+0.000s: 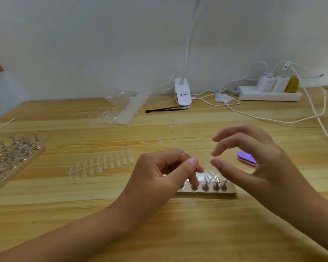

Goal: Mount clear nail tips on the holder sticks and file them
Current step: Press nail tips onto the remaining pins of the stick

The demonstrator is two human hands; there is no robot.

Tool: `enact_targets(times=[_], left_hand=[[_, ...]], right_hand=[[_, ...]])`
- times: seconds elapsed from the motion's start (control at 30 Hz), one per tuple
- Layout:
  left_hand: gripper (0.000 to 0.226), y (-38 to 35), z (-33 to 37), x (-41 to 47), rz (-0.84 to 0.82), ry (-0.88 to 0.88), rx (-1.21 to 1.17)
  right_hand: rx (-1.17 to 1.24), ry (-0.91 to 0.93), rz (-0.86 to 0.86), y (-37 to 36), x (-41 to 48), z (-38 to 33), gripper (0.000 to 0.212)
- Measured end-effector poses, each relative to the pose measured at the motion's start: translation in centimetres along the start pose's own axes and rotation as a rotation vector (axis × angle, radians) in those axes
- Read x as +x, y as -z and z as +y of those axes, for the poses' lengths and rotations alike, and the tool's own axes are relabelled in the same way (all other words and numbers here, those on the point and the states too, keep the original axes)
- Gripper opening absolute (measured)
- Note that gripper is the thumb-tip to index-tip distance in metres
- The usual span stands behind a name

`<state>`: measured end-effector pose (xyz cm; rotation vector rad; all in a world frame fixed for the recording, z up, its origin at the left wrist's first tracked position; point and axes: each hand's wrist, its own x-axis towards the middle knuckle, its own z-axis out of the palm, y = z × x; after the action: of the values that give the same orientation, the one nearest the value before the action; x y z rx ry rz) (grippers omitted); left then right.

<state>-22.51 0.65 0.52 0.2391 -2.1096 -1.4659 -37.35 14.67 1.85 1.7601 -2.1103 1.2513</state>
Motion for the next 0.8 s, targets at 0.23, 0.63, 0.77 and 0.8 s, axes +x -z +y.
enact_targets(times=[0.23,0.63,0.77,0.8], left_hand=[[0.023,-0.1,0.2,-0.1,0.003,0.041,-0.005],[0.024,-0.1,1.1,0.0,-0.041,0.038,-0.206],[0.025,-0.1,1.1,0.1,0.016,0.191,-0.279],[0.026,0.0,1.1,0.2,0.036,0.224,-0.312]], right_hand=[[-0.222,0.248,0.058,-0.4,-0.6,-1.0,0.019],[0.121,0.093,-0.005,0.8,-0.2,-1.4,0.006],[-0.260,0.496,0.173,0.6,-0.8,-1.5,0.017],[-0.271,0.529,0.199,0.7,-0.8,-1.6,0.014]])
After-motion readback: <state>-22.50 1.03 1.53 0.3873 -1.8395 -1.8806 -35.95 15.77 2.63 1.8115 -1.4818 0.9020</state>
